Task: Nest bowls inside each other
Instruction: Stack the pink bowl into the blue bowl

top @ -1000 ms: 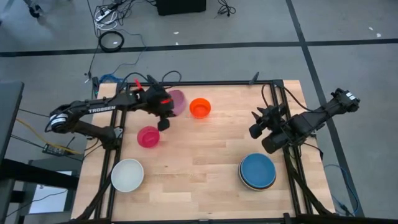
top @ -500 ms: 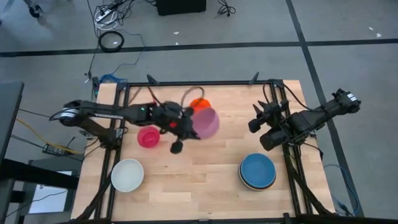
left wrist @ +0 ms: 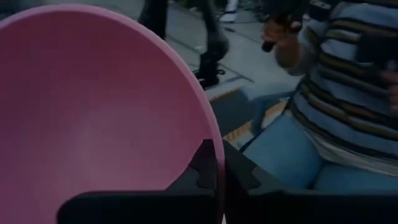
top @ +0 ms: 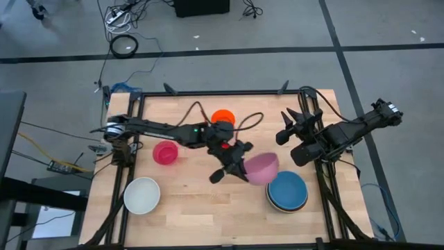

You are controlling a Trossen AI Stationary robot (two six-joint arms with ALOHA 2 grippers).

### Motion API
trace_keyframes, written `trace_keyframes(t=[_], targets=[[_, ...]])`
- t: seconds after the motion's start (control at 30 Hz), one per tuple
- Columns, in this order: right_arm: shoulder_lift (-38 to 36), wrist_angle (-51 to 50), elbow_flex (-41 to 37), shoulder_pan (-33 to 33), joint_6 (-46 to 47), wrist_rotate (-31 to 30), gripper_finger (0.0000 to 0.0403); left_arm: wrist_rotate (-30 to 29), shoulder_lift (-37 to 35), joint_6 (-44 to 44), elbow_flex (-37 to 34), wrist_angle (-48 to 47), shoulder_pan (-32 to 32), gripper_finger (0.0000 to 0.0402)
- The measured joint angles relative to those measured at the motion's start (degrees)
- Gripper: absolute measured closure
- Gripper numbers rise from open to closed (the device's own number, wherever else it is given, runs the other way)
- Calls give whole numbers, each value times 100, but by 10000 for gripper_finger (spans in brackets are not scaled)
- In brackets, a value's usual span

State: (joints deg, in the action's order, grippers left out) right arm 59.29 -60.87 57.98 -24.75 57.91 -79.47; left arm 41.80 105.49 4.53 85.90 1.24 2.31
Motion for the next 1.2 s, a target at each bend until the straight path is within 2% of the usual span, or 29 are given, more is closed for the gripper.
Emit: trace_keyframes(t=[0.2, 0.4, 0.8, 1.0, 1.2], targets=[[-100, 846, 2, -2, -915, 4, 308, 138, 809, 1, 735, 78, -4, 394], [-309, 2010, 2, -88, -2237, -47, 310, 134, 1356, -26, 999, 74, -4, 393], [-514, 4579, 2, -190, -5066, -64, 312, -91, 1596, -105, 1010, 1071, -4, 392], [-514, 5148, 2, -199, -5716, -46, 313, -108, 1596, -210, 1008, 1072, -4, 391], [-514, 5188, 2, -203, -5803, -45, 313, -107, 1596, -477, 1008, 1074, -4, 376]])
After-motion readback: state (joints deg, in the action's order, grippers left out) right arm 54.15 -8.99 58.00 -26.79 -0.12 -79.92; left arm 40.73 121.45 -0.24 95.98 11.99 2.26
